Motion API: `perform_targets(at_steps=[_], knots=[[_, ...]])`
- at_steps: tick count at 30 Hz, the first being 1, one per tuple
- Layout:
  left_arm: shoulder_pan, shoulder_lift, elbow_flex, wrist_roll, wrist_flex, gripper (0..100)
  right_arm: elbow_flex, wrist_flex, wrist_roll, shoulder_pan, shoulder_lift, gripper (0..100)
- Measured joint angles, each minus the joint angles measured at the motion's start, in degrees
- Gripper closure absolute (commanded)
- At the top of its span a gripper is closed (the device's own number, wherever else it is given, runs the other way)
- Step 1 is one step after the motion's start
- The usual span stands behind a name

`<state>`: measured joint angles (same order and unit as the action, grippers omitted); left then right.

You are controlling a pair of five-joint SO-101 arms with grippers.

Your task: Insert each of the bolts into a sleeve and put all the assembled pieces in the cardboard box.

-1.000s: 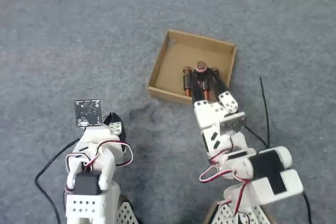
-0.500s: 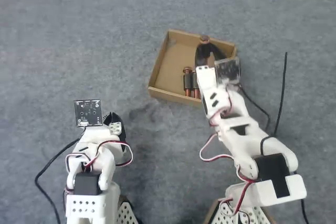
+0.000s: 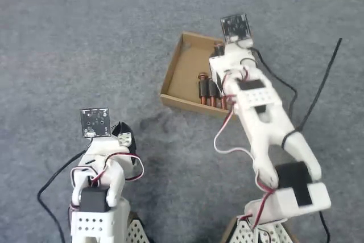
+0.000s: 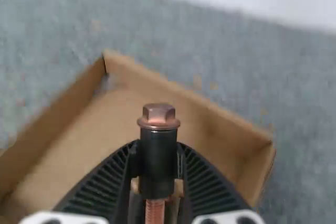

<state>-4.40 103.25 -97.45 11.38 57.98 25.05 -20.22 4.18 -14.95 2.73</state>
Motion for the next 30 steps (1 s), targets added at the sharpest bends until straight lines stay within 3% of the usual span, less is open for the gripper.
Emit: perform_targets(at_steps=[10,17,27,30], knots=[[0.00,0.00,0.00,0.00,0.00,99,-24.18,-27.16,0.00,5.98,14.07,99.2],[0.00,0.00,0.00,0.00,0.00,99,-44.13,-47.47,-3.25,5.80,23.47,99.2],[0.00,0.00,0.00,0.00,0.00,99,-56.26,-53.19,-3.52,5.98,32.44,98.9],[0.00,0.00,0.00,0.00,0.00,99,-56.35,-53.36,-3.52,5.80,33.41,90.7]])
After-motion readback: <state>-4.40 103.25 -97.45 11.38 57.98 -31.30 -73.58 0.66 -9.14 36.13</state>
